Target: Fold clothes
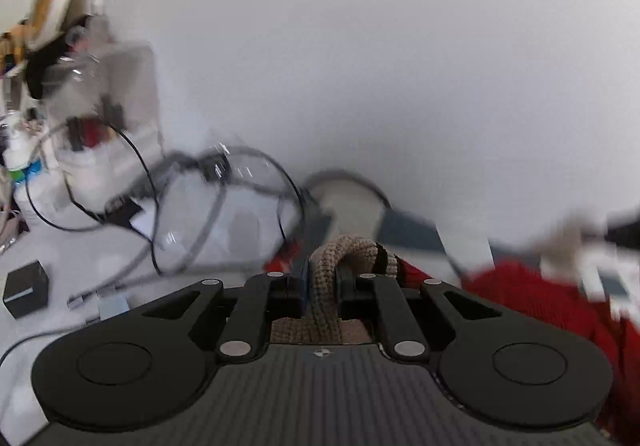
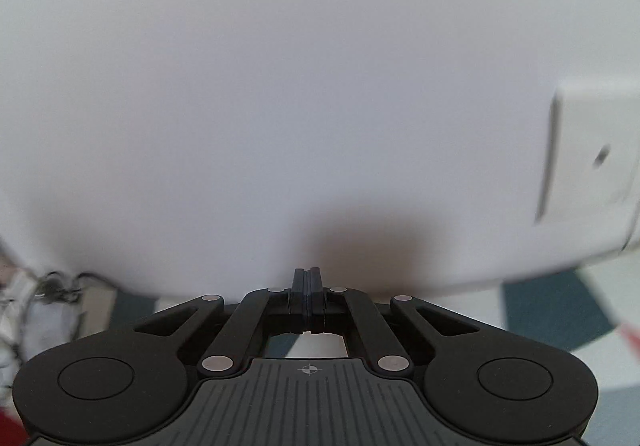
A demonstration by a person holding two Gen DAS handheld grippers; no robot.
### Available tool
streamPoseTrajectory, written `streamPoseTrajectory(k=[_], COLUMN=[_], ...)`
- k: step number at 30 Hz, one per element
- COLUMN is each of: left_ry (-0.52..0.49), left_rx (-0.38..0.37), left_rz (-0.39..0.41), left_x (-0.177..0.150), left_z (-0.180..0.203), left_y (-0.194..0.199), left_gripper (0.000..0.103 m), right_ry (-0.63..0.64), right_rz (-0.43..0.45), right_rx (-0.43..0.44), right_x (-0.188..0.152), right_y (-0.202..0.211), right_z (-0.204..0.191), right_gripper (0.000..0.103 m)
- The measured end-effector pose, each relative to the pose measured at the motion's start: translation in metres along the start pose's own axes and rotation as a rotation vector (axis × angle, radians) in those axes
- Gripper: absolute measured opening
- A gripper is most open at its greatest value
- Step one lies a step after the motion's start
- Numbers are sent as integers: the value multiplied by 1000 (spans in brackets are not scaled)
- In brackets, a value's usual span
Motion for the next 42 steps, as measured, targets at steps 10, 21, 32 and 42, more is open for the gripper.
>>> streamPoseTrajectory(k=[10,21,32,42], left_ry=[-121,28,-60,-32], left_rx=[-200,-404,-335,-377], left_rz=[-125,-459,-500,-527], left_x=[-22,-95,-127,-128], left_z=[42,65,75,76], left_y=[0,-3,-23,-9], left_gripper=[73,73,71,71], right_ry=[100,125,268,100], right_rz=[-142,-120,55,140], right_rx=[-41,22,-70,-212], right_x=[-66,-69,-28,-31], right_y=[6,-7,-26,36], right_z=[-4,-14,-22,-16], right_gripper=[42,5,5,69])
Point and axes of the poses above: each gripper's, at about its wrist camera, not at the fingertips, and y roughly against the way its jaws point, z to its right, x to its top, the point moved 1 cm from there along -y, roughly the way its jaws point, and after that the axes turned 8 degrees about z, right-handed, at the moved point
